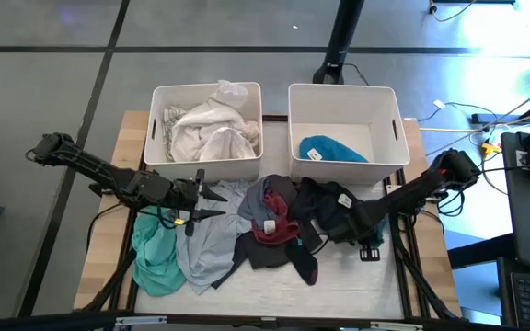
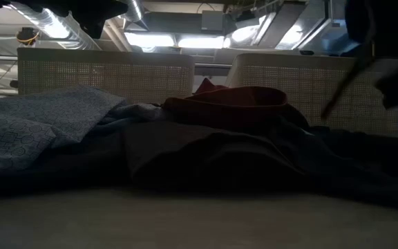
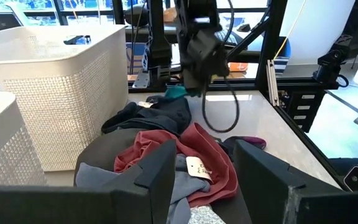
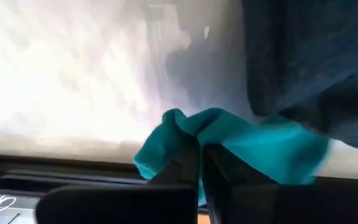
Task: Sort clothes
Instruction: Put the blue sock into the right white bin
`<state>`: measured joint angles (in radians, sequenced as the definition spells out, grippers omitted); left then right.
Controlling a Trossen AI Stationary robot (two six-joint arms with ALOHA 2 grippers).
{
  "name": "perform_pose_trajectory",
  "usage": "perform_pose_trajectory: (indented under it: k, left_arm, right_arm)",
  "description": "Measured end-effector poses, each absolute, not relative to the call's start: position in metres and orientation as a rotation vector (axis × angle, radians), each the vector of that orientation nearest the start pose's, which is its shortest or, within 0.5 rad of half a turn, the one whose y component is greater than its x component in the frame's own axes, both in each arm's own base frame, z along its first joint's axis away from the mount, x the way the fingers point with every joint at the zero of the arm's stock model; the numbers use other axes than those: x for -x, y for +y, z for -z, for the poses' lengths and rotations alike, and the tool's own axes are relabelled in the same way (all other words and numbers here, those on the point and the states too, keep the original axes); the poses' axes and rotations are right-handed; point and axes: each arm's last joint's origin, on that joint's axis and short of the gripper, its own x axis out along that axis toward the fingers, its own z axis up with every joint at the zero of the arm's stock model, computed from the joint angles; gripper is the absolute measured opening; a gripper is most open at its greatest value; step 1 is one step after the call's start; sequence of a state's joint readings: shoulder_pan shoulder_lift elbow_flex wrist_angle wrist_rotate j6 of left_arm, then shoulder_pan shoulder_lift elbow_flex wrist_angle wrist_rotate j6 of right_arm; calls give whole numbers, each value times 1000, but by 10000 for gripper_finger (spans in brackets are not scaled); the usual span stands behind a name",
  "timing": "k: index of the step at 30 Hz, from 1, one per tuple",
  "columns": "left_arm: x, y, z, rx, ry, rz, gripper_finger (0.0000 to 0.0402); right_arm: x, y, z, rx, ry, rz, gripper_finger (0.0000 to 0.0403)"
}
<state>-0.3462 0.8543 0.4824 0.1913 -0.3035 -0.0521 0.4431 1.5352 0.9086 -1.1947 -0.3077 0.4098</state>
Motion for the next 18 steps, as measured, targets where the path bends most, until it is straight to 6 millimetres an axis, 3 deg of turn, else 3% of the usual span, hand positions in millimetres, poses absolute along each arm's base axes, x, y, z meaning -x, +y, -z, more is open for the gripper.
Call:
perform_pose_trajectory:
  k: [7, 18]
  left_arm:
    - [-182, -57, -253, -12, 169, 39, 153]
    - [-182, -57, -253, -20, 168, 40, 153]
  right_arm:
    - [-218, 119, -225, -74, 1770, -305, 18]
    - [-246, 124, -296, 238, 1412, -334, 12]
